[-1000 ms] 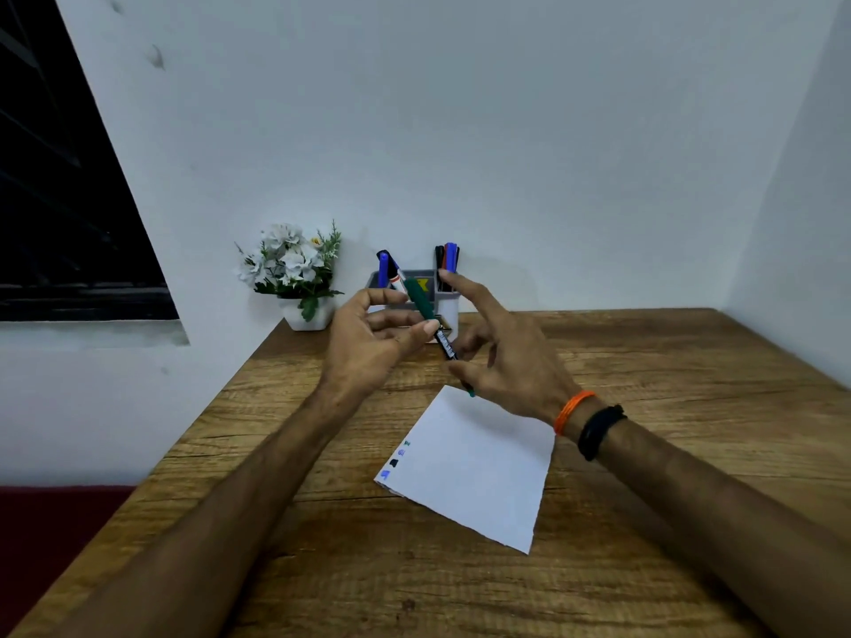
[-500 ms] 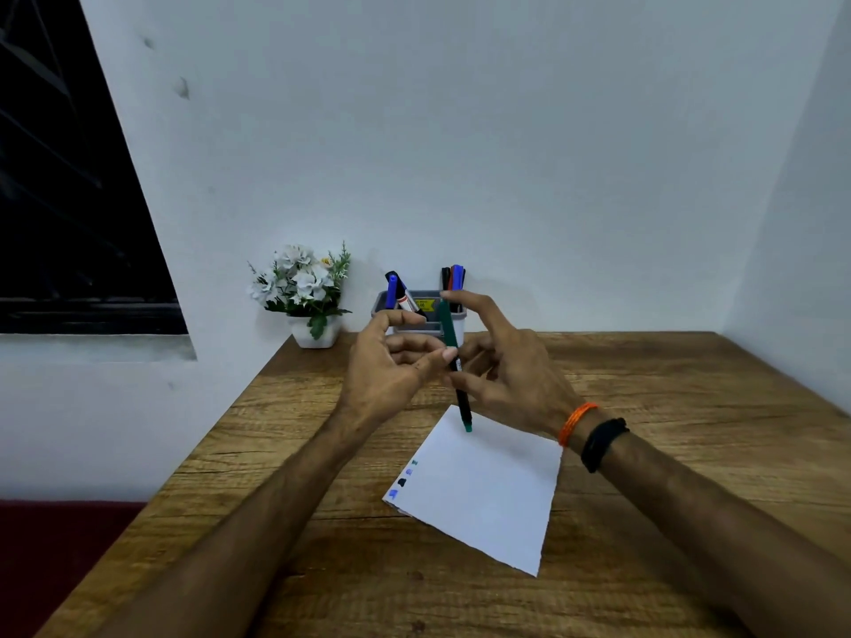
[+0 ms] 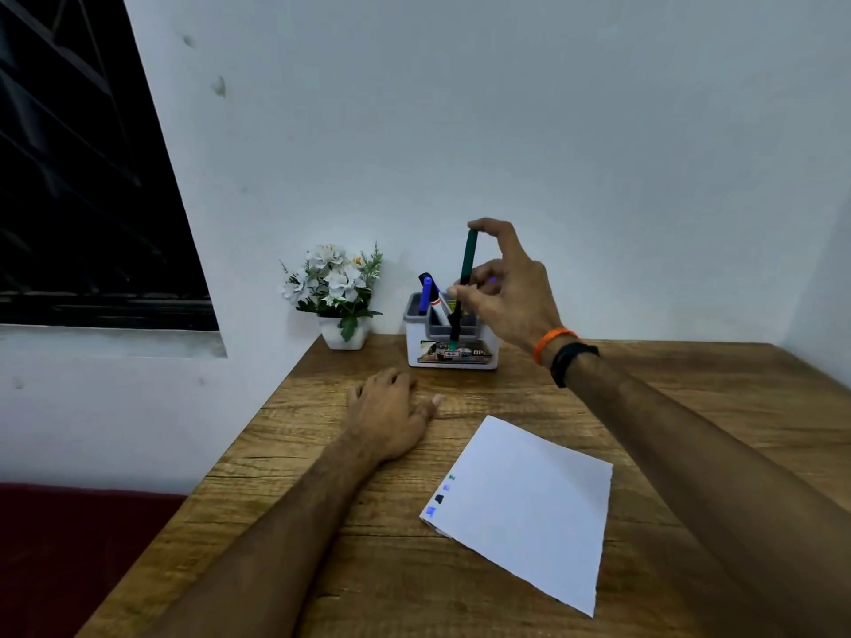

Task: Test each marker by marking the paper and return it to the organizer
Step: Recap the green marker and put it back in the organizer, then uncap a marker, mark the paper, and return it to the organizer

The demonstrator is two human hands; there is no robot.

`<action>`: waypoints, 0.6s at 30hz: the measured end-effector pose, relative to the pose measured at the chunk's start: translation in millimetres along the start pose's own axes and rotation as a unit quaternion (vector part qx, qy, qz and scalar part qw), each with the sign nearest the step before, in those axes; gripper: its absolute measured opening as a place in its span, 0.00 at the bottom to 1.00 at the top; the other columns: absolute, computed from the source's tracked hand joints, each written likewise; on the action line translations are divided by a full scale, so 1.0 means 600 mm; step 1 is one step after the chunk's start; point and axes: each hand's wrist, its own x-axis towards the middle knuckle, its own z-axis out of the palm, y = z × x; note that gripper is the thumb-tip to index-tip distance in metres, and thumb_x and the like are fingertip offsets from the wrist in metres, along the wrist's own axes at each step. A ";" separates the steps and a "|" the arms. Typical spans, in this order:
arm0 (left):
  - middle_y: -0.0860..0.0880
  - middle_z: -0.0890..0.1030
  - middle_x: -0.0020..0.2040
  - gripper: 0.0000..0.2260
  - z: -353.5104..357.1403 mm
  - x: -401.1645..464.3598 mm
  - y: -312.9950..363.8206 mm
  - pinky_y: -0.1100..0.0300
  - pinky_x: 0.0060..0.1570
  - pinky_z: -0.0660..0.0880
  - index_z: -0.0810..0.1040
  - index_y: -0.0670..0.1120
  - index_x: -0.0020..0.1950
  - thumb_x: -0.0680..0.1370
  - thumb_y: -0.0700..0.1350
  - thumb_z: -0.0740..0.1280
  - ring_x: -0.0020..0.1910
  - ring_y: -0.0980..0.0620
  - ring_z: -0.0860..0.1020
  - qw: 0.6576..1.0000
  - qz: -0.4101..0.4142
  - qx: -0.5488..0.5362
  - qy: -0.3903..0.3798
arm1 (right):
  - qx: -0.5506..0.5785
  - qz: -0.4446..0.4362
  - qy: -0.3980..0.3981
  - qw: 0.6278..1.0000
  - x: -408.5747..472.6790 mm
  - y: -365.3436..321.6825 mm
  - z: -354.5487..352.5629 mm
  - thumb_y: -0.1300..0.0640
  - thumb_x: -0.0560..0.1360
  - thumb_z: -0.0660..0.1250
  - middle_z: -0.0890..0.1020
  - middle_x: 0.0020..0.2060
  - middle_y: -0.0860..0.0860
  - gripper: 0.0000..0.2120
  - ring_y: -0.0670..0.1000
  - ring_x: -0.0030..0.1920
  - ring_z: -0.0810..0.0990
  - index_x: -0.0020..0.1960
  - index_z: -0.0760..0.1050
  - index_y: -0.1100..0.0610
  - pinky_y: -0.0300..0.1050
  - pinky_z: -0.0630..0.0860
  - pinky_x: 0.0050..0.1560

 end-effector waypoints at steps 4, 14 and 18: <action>0.48 0.69 0.72 0.26 0.003 0.000 -0.003 0.45 0.70 0.57 0.69 0.49 0.70 0.79 0.64 0.54 0.71 0.49 0.65 1.000 0.003 0.003 0.006 | -0.003 -0.010 0.050 0.999 0.043 0.001 0.032 0.58 0.71 0.77 0.83 0.38 0.44 0.34 0.41 0.32 0.83 0.70 0.63 0.47 0.38 0.82 0.40; 0.47 0.67 0.73 0.27 0.002 0.002 -0.002 0.44 0.72 0.55 0.68 0.49 0.71 0.79 0.64 0.54 0.73 0.48 0.63 1.000 -0.004 0.005 0.002 | -0.032 -0.013 0.020 0.999 0.070 0.010 0.093 0.63 0.70 0.76 0.83 0.41 0.53 0.33 0.53 0.35 0.85 0.68 0.63 0.52 0.53 0.84 0.43; 0.47 0.67 0.73 0.27 0.001 0.001 -0.001 0.44 0.72 0.55 0.69 0.49 0.71 0.79 0.64 0.55 0.73 0.48 0.63 1.000 -0.006 0.003 0.002 | -0.084 -0.008 -0.040 0.996 0.065 0.024 0.105 0.58 0.73 0.75 0.84 0.45 0.54 0.20 0.55 0.41 0.85 0.61 0.72 0.53 0.53 0.82 0.49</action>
